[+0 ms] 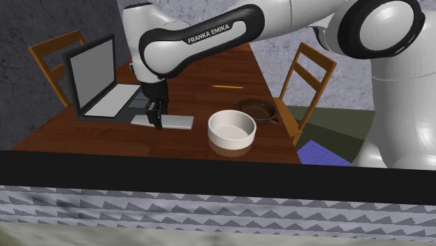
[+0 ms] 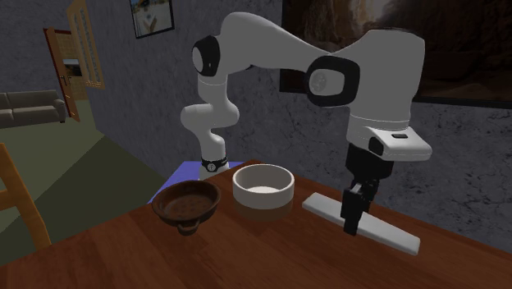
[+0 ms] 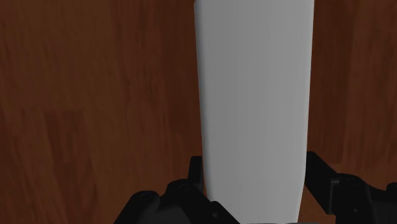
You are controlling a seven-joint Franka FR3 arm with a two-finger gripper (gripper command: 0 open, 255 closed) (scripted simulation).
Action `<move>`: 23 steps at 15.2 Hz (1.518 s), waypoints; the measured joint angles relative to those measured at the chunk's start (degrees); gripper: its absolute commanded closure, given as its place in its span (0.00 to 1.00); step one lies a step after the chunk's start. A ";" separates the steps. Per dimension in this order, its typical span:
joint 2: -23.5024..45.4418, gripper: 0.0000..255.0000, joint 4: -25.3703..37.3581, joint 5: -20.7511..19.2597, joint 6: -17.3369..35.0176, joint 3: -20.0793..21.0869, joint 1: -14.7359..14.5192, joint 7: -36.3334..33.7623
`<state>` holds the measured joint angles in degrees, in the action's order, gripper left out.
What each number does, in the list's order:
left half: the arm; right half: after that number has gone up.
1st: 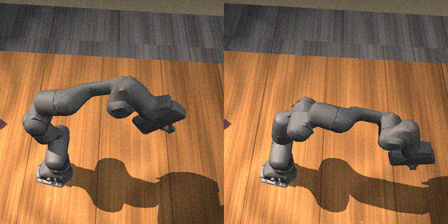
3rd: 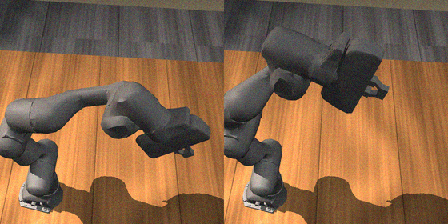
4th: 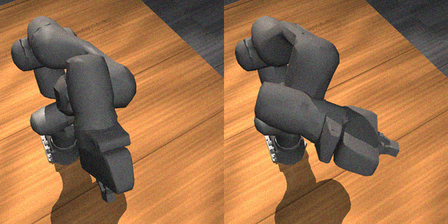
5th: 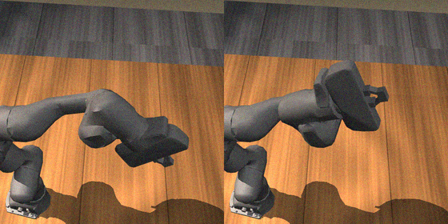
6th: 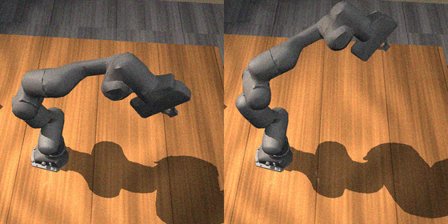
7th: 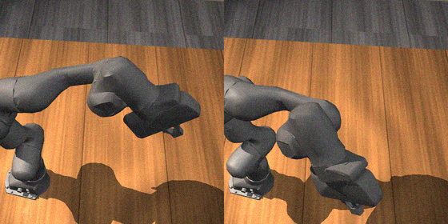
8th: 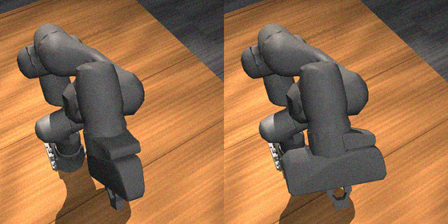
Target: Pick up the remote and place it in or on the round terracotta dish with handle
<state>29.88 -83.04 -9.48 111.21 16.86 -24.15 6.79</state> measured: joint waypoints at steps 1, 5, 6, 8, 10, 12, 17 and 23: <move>-0.04 1.00 0.83 0.05 -0.84 0.02 -0.03 0.10; -0.52 1.00 3.27 0.27 -3.75 0.17 -0.22 0.23; -0.76 1.00 3.67 0.36 -4.37 0.21 -0.19 0.32; -0.84 1.00 5.13 0.42 -5.88 0.25 -0.28 0.44; -2.30 1.00 3.93 0.80 -6.11 0.32 0.29 0.88; -5.74 1.00 -0.71 1.70 -4.78 0.32 1.99 2.23; -16.10 1.00 -15.07 4.71 -0.27 -0.31 6.84 7.23; -26.69 1.00 -28.75 7.95 3.40 -2.37 11.22 14.32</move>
<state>3.19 -111.79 -1.53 114.61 14.49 -12.93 21.11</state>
